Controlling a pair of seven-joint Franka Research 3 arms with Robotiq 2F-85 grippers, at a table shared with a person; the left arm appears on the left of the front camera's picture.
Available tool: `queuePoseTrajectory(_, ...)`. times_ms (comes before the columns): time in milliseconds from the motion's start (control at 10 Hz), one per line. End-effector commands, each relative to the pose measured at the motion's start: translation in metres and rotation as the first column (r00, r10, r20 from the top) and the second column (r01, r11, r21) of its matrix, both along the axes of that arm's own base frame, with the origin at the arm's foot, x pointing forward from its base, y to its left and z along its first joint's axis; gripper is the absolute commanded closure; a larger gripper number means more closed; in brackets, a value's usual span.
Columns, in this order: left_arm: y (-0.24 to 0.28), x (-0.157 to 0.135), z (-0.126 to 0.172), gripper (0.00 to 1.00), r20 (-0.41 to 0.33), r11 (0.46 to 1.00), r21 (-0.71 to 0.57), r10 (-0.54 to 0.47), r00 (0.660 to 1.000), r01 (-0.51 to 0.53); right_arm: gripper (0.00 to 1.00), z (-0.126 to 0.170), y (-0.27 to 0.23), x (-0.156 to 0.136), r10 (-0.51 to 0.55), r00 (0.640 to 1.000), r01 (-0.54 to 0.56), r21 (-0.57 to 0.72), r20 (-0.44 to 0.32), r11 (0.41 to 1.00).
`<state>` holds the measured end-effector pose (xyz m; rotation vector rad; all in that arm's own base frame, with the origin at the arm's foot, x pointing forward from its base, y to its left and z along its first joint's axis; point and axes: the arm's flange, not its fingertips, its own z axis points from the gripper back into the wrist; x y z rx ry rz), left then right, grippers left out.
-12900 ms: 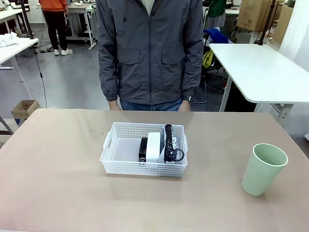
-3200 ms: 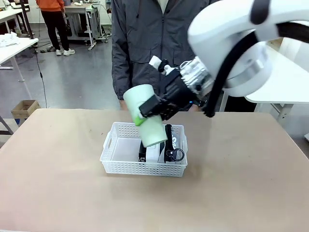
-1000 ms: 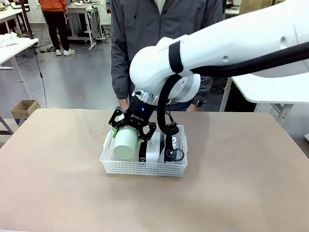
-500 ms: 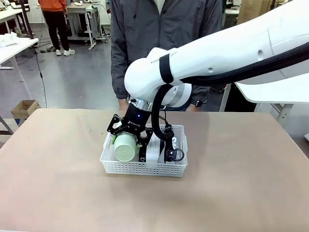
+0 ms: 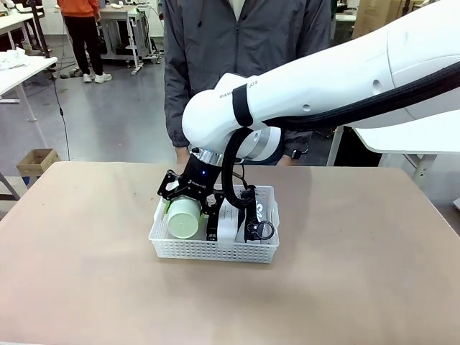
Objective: Efficiently arrange items inside the basket to fit them all.
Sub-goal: Pick up the Reusable plastic cup and place it inside the Organizing basket.
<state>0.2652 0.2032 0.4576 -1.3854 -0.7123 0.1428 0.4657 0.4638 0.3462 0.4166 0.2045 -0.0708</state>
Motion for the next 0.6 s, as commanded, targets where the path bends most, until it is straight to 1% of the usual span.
queuePoseTrajectory(0,-0.002,0.001,0.004,0.00,0.010,1.000,-0.024,0.007,1.000,-0.007,0.16,0.002,0.002,-0.002,-0.076,0.997,0.075,0.029,0.032,0.997)
queuePoseTrajectory(100,-0.002,0.001,0.004,0.00,0.010,1.000,-0.024,0.007,1.000,-0.007,0.16,0.003,0.001,-0.002,-0.076,0.996,0.075,0.043,0.037,0.996)
queuePoseTrajectory(300,-0.002,0.001,0.004,0.00,0.010,1.000,-0.024,0.007,1.000,-0.007,0.16,-0.001,0.002,-0.001,-0.086,0.995,0.086,0.003,0.056,0.996)
queuePoseTrajectory(500,-0.002,0.001,0.004,0.00,0.010,1.000,-0.024,0.007,1.000,-0.007,0.16,-0.009,0.005,0.002,-0.090,0.995,0.092,-0.029,0.046,0.995)
